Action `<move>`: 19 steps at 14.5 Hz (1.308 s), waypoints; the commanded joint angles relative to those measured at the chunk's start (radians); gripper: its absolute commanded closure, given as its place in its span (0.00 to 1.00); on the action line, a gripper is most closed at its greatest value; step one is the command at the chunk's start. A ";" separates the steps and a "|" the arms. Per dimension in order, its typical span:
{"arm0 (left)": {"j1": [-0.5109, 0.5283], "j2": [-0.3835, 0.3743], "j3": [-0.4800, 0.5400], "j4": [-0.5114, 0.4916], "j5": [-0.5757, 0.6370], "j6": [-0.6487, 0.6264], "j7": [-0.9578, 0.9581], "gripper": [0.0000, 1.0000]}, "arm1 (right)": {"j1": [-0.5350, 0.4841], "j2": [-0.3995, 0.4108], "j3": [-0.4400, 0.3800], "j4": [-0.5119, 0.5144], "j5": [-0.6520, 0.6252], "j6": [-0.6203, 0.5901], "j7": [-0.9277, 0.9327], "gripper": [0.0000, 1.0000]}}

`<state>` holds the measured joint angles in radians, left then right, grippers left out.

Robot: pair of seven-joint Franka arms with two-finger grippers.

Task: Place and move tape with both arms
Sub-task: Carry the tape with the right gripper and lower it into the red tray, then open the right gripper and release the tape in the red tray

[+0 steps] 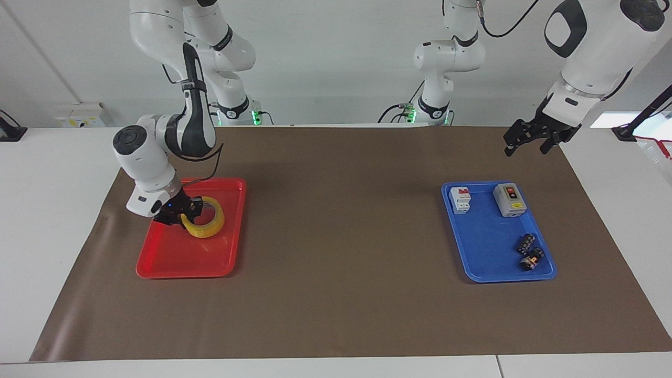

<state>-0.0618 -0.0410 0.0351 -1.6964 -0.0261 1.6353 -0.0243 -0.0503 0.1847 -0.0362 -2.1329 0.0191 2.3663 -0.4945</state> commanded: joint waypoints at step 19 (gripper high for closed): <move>-0.003 -0.017 0.002 -0.014 -0.020 -0.003 0.010 0.00 | 0.036 -0.079 0.022 0.148 -0.028 -0.173 0.270 0.00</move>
<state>-0.0618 -0.0410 0.0350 -1.6968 -0.0261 1.6353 -0.0232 -0.0323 0.1281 -0.0220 -1.9907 0.0152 2.2156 -0.3301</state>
